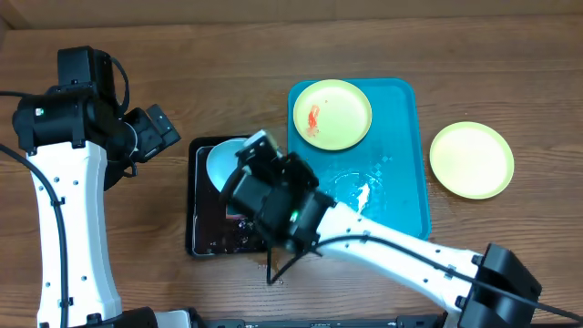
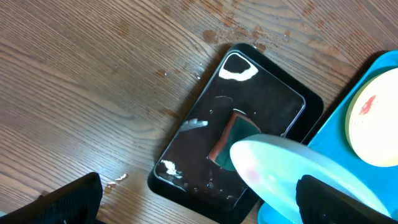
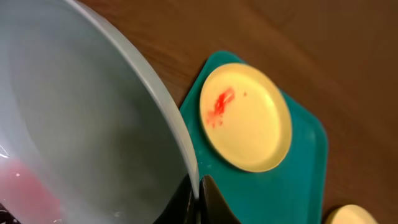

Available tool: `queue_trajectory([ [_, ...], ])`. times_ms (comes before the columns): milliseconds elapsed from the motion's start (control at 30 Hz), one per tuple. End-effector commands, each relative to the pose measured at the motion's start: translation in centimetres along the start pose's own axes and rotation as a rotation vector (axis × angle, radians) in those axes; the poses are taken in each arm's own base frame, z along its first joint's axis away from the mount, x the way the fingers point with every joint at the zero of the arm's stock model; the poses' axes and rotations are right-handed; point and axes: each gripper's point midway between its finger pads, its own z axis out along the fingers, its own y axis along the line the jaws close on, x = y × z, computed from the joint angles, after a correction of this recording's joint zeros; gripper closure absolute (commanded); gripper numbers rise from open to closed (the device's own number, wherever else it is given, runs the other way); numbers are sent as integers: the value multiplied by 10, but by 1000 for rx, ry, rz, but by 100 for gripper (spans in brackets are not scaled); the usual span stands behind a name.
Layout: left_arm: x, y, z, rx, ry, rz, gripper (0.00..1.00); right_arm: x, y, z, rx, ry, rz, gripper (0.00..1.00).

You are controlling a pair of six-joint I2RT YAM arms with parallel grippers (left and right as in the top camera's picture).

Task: Clean dirty plates on tray and stack at the side
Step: 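Lift the white plate with the right gripper and carry it right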

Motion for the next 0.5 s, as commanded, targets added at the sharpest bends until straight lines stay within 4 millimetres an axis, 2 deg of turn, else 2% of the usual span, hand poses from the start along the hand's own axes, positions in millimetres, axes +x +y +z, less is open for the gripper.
queue_trajectory([
  [0, -3, -1, -5, 12, -16, 12, 0, -22, -21, -24, 162, -113, 13, 96],
  [267, -3, -1, -5, 12, -16, 12, 0, -37, -29, -68, 366, -263, -21, 96],
  [467, -3, -1, -5, 12, -16, 12, 0, -39, -28, -76, 390, -290, -23, 96],
])
